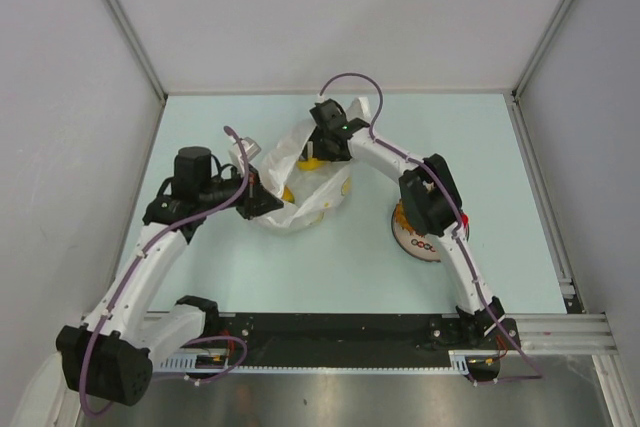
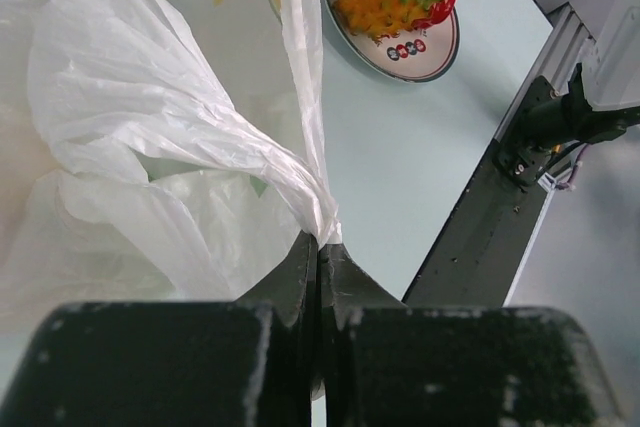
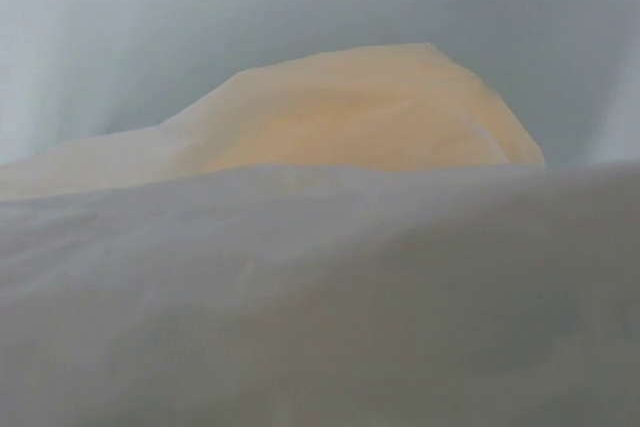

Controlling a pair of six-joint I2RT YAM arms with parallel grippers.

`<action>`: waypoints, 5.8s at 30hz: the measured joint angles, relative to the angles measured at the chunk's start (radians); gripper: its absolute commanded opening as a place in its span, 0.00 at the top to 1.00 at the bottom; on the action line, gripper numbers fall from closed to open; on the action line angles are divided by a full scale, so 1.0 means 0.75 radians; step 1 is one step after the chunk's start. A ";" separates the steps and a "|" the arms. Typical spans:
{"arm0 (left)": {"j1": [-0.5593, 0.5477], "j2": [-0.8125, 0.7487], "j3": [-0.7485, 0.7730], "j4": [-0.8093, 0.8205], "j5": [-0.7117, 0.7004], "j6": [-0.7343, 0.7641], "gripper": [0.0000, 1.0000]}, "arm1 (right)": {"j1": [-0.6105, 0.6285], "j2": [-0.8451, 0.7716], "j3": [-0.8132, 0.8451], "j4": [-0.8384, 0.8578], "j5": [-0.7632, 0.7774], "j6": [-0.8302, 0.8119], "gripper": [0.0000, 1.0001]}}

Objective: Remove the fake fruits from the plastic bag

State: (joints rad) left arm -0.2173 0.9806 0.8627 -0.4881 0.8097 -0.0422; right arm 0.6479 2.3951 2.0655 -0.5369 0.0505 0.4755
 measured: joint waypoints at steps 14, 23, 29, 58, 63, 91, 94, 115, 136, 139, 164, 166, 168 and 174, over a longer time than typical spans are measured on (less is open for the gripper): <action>-0.001 0.049 0.002 0.030 -0.038 0.001 1.00 | -0.001 -0.017 -0.079 0.145 -0.236 -0.284 0.57; -0.001 0.061 0.005 0.082 -0.040 0.002 1.00 | 0.028 -0.423 -0.549 0.103 -0.379 -0.407 0.49; -0.001 0.028 0.004 0.116 -0.037 -0.013 1.00 | 0.049 -0.482 -0.521 0.137 -0.368 -0.389 0.41; -0.001 0.047 0.014 0.086 -0.043 -0.021 1.00 | 0.126 0.061 0.069 0.101 0.192 -0.474 0.33; -0.001 0.047 0.014 0.101 -0.043 -0.028 1.00 | 0.152 0.061 0.066 0.118 0.228 -0.537 0.26; -0.001 -0.003 -0.061 0.235 -0.111 -0.076 1.00 | 0.016 -0.613 -0.533 0.097 -0.767 -0.700 0.37; -0.001 0.005 -0.061 0.243 -0.115 -0.085 1.00 | 0.039 -0.616 -0.632 0.089 -0.782 -0.790 0.37; -0.001 -0.072 -0.161 0.213 -0.123 -0.122 1.00 | 0.242 -0.914 -0.880 0.137 -0.420 -1.044 0.11; -0.001 -0.111 -0.162 0.200 -0.134 -0.120 1.00 | 0.251 -0.534 -0.800 0.145 -0.148 -0.604 0.29; 0.000 -0.108 -0.162 0.200 -0.134 -0.120 1.00 | 0.252 -0.520 -0.743 0.146 -0.155 -0.641 0.51; 0.002 -0.060 -0.162 0.241 -0.136 -0.119 1.00 | 0.171 -0.370 -0.593 0.174 -0.293 -0.886 0.20; 0.002 -0.060 -0.162 0.241 -0.138 -0.119 0.99 | 0.165 -0.337 -0.571 0.171 -0.294 -0.861 0.16; 0.002 -0.060 -0.162 0.240 -0.139 -0.119 1.00 | 0.157 -0.326 -0.554 0.168 -0.300 -0.832 0.13; 0.002 -0.060 -0.162 0.239 -0.144 -0.117 1.00 | 0.134 -0.326 -0.505 0.166 -0.371 -0.719 0.12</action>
State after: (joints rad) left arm -0.2157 0.9356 0.7414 -0.3088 0.7013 -0.1299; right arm 0.7486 2.1506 1.6871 -0.4126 -0.2276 -0.0635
